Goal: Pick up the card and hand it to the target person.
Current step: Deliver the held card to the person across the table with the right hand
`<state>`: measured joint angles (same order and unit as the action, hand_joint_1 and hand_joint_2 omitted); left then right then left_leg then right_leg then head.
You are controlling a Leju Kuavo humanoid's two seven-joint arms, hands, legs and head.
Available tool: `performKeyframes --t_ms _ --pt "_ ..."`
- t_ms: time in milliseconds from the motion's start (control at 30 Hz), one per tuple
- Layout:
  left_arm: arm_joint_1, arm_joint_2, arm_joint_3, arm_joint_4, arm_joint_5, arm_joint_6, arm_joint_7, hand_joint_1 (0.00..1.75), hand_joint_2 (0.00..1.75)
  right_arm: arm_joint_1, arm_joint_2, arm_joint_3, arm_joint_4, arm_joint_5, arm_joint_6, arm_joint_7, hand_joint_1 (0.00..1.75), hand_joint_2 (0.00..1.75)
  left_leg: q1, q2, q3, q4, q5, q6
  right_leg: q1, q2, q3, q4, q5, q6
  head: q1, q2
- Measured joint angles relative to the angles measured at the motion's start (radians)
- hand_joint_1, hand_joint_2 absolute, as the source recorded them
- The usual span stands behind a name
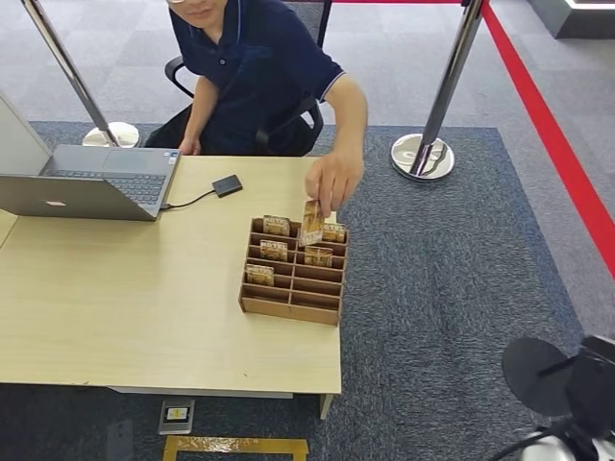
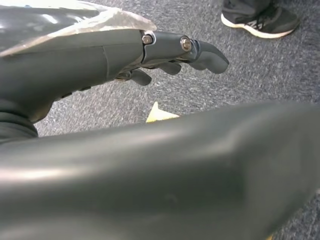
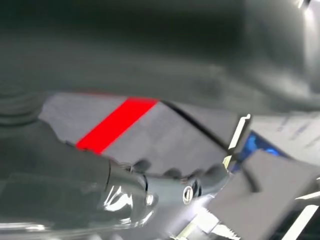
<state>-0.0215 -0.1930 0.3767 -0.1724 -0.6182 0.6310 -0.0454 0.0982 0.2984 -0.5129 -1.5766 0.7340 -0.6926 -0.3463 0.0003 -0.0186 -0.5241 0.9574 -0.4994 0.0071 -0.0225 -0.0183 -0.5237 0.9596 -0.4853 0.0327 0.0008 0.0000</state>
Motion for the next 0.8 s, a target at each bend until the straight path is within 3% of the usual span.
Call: performKeyframes --t_ms 100,200,267,333,400,467,533,600,800 --pt "-0.001 0.0 0.011 0.0 -0.013 -0.004 -0.002 0.0 0.0 -0.005 0.001 -0.203 0.064 -0.184 0.028 -0.1 0.0 0.0 0.0 0.001 0.001 0.0 -0.001 0.0 0.0 0.0 0.001 -0.001 0.0 0.0 0.0 0.0" --pt "-0.002 -0.003 0.02 0.0 -0.021 -0.007 -0.004 0.0 0.0 -0.051 -0.039 -0.385 0.265 -0.241 0.026 -0.141 0.0 0.0 0.0 0.001 0.002 0.0 -0.002 0.001 0.0 0.0 0.003 -0.001 -0.001 0.0 0.0 0.0" --pt "-0.002 -0.004 0.029 0.0 -0.023 -0.011 -0.011 0.0 0.0 -0.089 -0.084 -0.476 0.438 -0.233 0.013 -0.116 0.0 0.0 0.0 0.002 0.003 0.0 -0.002 0.002 0.0 0.0 0.004 -0.002 -0.001 0.0 0.0 0.0" --pt "-0.003 -0.006 0.042 0.0 -0.021 -0.016 -0.032 0.0 0.87 -0.131 -0.142 -0.549 0.69 -0.16 0.01 0.055 0.0 0.0 0.0 0.002 0.005 0.0 -0.003 0.002 0.0 0.0 0.006 -0.002 -0.001 0.0 0.001 0.0" --pt "-0.004 -0.008 0.056 0.0 -0.02 -0.026 -0.056 0.0 1.75 -0.158 -0.177 -0.581 0.924 -0.048 0.029 0.289 0.0 0.0 0.0 0.002 0.006 0.0 -0.003 0.002 0.0 0.0 0.007 -0.002 -0.002 0.0 0.002 0.0" --pt "-0.004 -0.009 0.065 0.0 -0.024 -0.039 -0.072 0.0 1.75 -0.167 -0.172 -0.572 1.052 0.046 0.072 0.464 0.0 0.0 0.0 0.002 0.007 0.0 -0.003 0.001 0.001 0.0 0.006 -0.001 -0.003 -0.001 0.002 0.0" --pt "-0.004 -0.009 0.07 0.0 -0.031 -0.051 -0.087 0.0 1.75 -0.171 -0.157 -0.556 1.14 0.107 0.119 0.577 0.0 0.0 0.0 0.002 0.007 -0.001 -0.003 0.001 0.002 0.0 0.006 0.001 -0.004 -0.003 0.002 0.0" --pt "-0.004 -0.009 0.074 0.0 -0.037 -0.057 -0.094 0.0 1.75 -0.174 -0.147 -0.544 1.2 0.131 0.144 0.617 0.0 0.0 0.001 0.002 0.007 -0.001 -0.004 0.0 0.002 0.0 0.006 0.001 -0.005 -0.004 0.002 0.0" --pt "-0.003 -0.009 0.082 0.0 -0.045 -0.065 -0.103 0.0 1.75 -0.182 -0.14 -0.526 1.293 0.144 0.172 0.635 0.0 0.0 0.001 0.002 0.007 -0.001 -0.004 0.0 0.001 0.0 0.007 0.002 -0.005 -0.004 0.002 0.0"
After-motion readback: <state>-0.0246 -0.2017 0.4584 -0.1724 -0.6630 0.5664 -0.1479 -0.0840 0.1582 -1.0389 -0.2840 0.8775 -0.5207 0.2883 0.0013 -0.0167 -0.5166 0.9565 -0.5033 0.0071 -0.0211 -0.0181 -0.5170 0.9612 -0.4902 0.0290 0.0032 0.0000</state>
